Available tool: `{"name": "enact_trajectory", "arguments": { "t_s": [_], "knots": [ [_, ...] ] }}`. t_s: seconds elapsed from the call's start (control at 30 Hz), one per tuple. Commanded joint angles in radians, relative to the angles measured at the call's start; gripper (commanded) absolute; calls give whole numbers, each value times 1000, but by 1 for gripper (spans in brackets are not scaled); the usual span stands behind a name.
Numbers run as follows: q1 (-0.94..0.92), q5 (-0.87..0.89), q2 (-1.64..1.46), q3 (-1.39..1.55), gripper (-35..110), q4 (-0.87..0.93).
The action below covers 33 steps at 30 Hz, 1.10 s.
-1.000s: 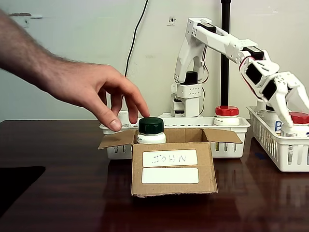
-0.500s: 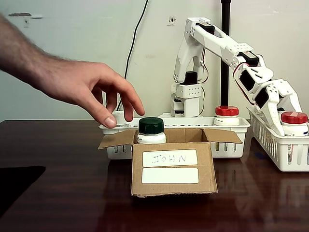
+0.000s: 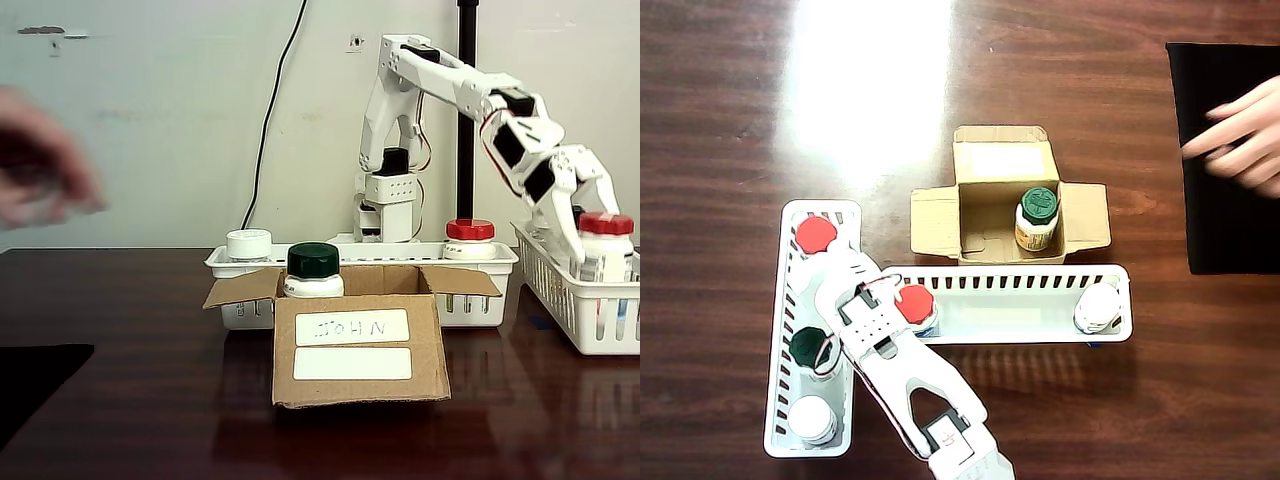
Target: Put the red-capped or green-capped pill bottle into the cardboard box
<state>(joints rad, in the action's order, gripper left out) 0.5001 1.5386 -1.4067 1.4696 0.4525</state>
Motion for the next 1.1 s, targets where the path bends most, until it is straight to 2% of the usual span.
{"name": "enact_trajectory", "arguments": {
  "t_s": [0.0,0.2,0.5,0.77,1.07],
  "knots": [
    [29,-38,-178,-249,-1,135],
    [0,-28,-233,-408,-1,325],
    [-252,69,-328,-414,-1,477],
    [-456,133,-255,-400,-1,460],
    [-540,166,-230,-235,-1,285]
  ]
}}
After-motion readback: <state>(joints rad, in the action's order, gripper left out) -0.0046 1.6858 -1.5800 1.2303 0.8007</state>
